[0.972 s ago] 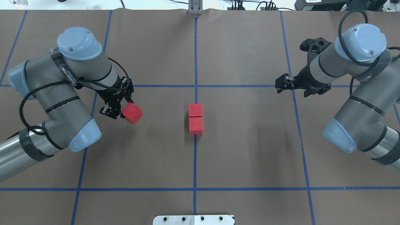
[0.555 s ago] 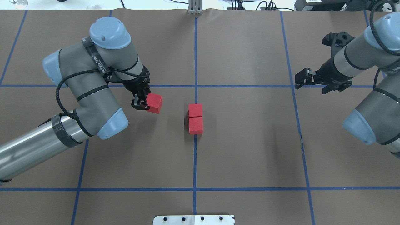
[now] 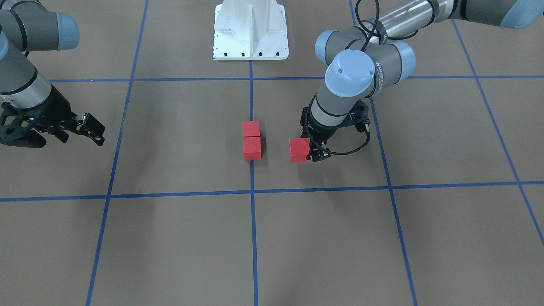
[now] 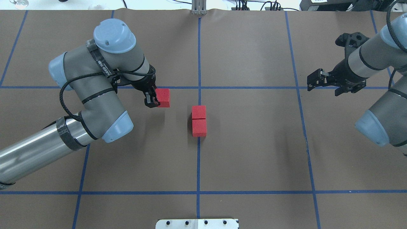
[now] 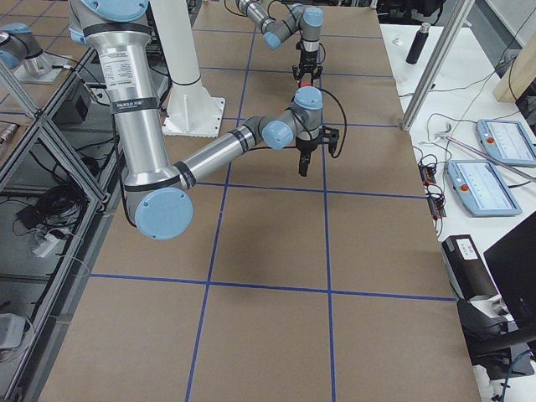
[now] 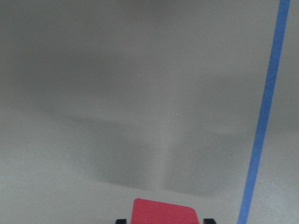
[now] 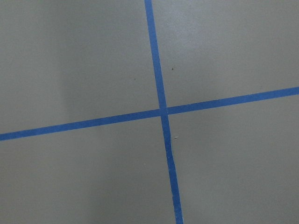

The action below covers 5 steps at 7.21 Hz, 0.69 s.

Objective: Form red blocks into L shape at center
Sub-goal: 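Lower the cube beside the farther cube of the column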

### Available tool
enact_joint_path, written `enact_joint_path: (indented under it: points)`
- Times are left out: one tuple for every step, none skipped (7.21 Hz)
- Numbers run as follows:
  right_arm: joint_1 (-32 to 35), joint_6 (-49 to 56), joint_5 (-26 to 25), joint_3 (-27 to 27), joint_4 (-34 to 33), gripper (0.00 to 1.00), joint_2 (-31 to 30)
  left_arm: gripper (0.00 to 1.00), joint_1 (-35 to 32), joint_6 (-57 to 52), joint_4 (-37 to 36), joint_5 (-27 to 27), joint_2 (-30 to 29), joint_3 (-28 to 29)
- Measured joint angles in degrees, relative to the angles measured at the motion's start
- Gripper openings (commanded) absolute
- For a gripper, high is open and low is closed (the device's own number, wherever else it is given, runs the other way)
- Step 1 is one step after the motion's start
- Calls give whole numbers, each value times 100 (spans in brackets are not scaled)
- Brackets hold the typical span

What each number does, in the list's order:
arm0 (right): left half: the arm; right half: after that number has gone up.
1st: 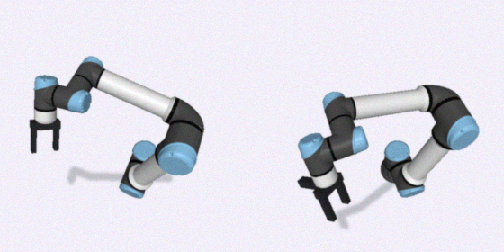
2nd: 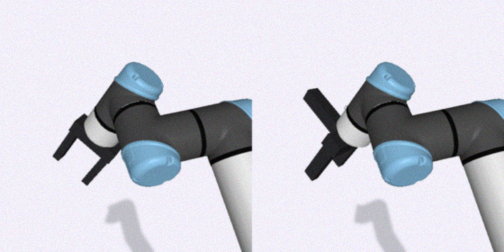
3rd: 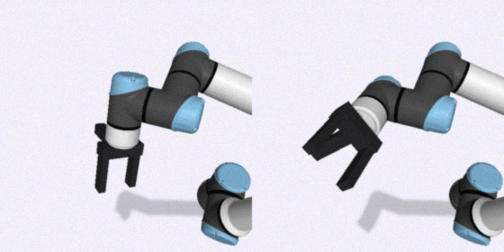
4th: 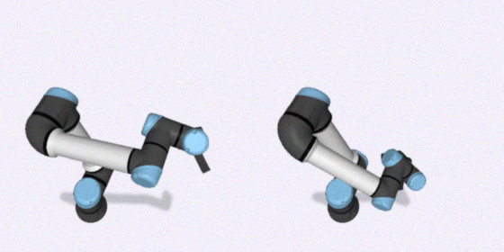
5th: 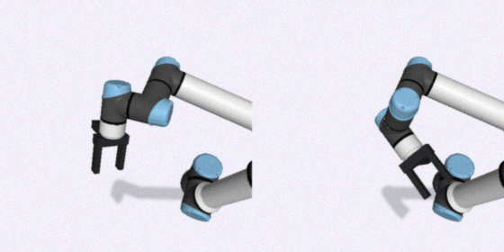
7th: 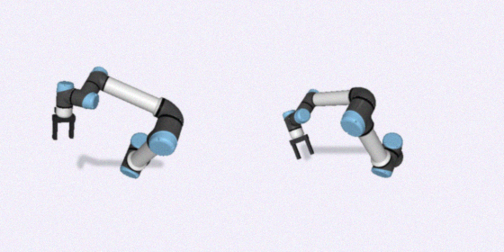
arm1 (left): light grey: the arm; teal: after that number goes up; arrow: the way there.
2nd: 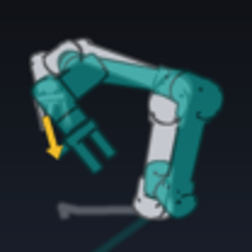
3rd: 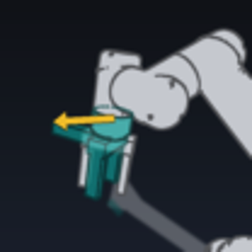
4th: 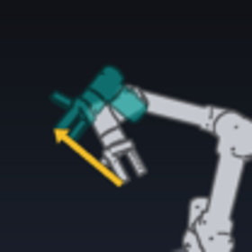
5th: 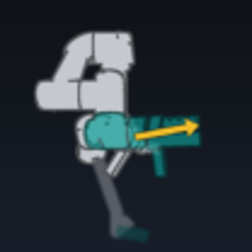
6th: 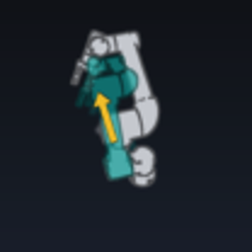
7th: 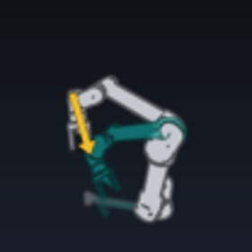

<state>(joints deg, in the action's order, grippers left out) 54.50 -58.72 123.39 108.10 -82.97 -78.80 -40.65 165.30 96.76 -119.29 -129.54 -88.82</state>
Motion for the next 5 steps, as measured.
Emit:
enact_joint_path:
  points:
    - [4,1,1,0,0,100,-13,0,12,220,83,103,2,6]
    - [7,1,1,0,0,100,-17,0,40,373,154,166,-2,20]
    - [8,1,1,0,0,100,-19,0,108,453,226,196,-20,59]
    - [8,1,1,0,0,100,-20,0,197,490,329,207,-39,114]
    - [8,1,1,0,0,100,-23,0,271,504,438,211,-55,170]
